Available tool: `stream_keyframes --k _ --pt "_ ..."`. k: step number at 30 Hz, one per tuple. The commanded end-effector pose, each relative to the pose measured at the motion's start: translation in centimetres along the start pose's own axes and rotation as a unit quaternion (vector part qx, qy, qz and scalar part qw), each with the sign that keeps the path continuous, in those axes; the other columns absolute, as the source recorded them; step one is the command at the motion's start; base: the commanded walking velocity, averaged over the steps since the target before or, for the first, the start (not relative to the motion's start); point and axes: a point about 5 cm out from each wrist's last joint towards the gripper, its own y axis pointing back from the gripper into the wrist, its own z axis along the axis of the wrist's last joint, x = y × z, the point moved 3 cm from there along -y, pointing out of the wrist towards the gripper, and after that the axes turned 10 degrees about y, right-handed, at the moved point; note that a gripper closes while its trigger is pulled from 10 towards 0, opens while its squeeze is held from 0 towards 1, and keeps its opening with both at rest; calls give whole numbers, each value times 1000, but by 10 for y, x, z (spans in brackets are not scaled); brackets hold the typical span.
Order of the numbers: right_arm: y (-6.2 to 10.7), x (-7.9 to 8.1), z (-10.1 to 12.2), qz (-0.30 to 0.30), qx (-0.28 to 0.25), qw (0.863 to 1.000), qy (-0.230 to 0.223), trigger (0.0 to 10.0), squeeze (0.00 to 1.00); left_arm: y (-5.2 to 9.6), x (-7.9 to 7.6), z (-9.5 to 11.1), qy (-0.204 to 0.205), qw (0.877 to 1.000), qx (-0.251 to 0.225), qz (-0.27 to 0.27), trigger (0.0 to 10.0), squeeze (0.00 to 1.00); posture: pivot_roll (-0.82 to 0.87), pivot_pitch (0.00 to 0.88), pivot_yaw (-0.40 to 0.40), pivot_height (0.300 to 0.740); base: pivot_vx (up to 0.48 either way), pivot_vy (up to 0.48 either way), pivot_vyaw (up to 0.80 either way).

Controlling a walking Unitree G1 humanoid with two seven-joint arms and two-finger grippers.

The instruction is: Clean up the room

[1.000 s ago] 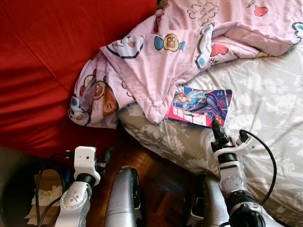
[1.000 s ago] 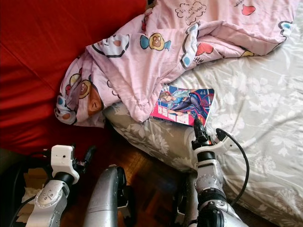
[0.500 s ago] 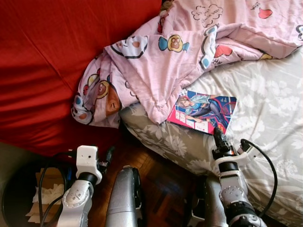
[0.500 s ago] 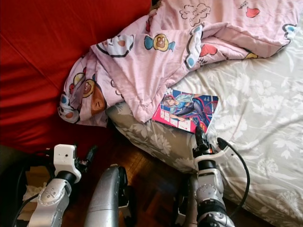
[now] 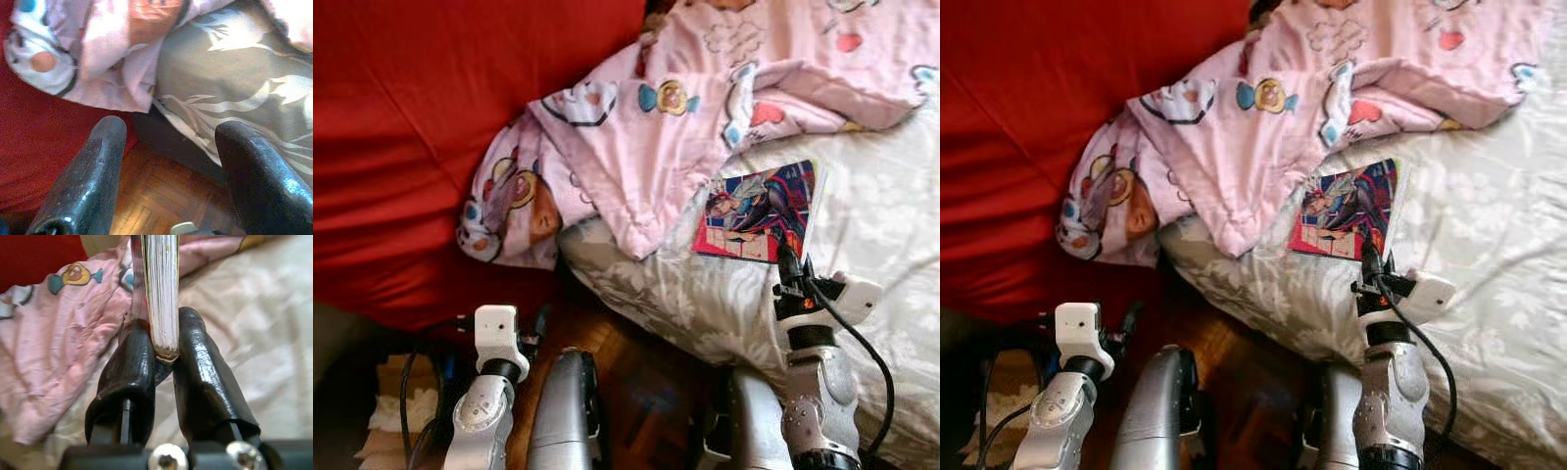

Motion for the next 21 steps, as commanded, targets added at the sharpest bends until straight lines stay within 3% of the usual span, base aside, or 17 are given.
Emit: stream_keyframes --k 1,5,12,17,21 --pt "-2 6 20 15 -28 999 16 10000 0 9 11 -14 9 999 21 24 10000 0 1 242 20 603 0 0 0" --pt "-2 14 20 52 -13 997 51 10000 0 13 21 -31 11 998 45 49 10000 0 -11 228 1 628 0 0 0" --pt "1 18 8 65 13 996 60 10000 0 33 40 -67 17 989 113 98 10000 0 -10 197 -22 678 0 0 0" --pt "4 21 0 64 28 996 54 10000 0 44 45 -85 13 983 150 107 10000 0 -6 176 -26 703 0 0 0" --pt "8 14 -18 47 56 996 60 10000 0 58 55 -103 -1 972 197 129 10000 0 -14 134 -26 733 0 0 0"
